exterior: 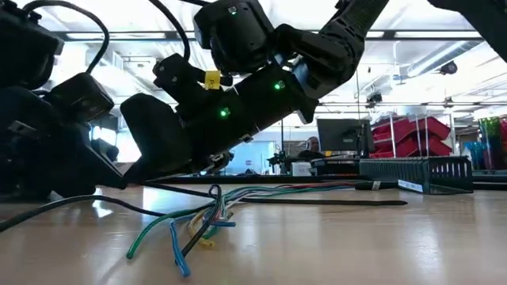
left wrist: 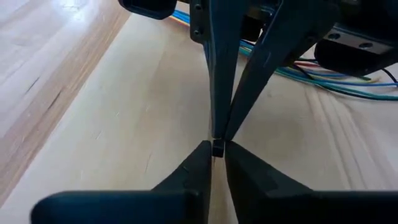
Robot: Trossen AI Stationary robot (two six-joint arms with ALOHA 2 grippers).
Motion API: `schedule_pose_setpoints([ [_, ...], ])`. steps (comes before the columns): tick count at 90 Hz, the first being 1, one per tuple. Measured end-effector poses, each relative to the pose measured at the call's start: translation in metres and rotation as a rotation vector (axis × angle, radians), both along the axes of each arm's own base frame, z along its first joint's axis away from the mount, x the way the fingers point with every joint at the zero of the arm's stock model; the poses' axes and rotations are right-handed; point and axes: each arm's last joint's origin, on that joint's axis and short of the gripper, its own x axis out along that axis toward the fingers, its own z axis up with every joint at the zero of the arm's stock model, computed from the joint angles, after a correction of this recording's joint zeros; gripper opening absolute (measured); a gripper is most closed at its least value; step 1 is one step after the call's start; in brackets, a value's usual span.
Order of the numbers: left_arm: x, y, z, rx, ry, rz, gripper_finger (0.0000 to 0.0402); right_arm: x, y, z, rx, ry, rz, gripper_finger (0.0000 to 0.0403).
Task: Ziptie cables
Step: Wrap the zip tie around the cable bundle
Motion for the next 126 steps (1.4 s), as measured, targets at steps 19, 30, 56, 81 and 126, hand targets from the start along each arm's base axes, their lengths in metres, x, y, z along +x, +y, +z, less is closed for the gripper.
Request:
schedule_pose_setpoints([
  [19, 0.001, 0.0, 0.001, 0.042, -0.016, -0.027, 0.0034, 0.0, 0.0, 0.0, 0.003, 0.001, 0.006, 0.0],
  [30, 0.0, 0.0, 0.001, 0.036, -0.015, -0.024, 0.0026, 0.0, 0.0, 0.0, 0.003, 0.001, 0.006, 0.0],
  [56, 0.0, 0.0, 0.001, 0.015, -0.014, -0.013, 0.002, 0.0, 0.0, 0.0, 0.003, 0.001, 0.006, 0.0],
  [81, 0.0, 0.0, 0.001, -0.039, -0.008, 0.016, 0.0002, 0.0, 0.0, -0.001, 0.005, 0.012, 0.013, 0.0002],
  [126, 0.003, 0.003, 0.003, -0.253, -0.021, 0.151, 0.0001, -0.009, 0.011, 0.006, -0.307, 0.14, 0.03, 0.0149],
])
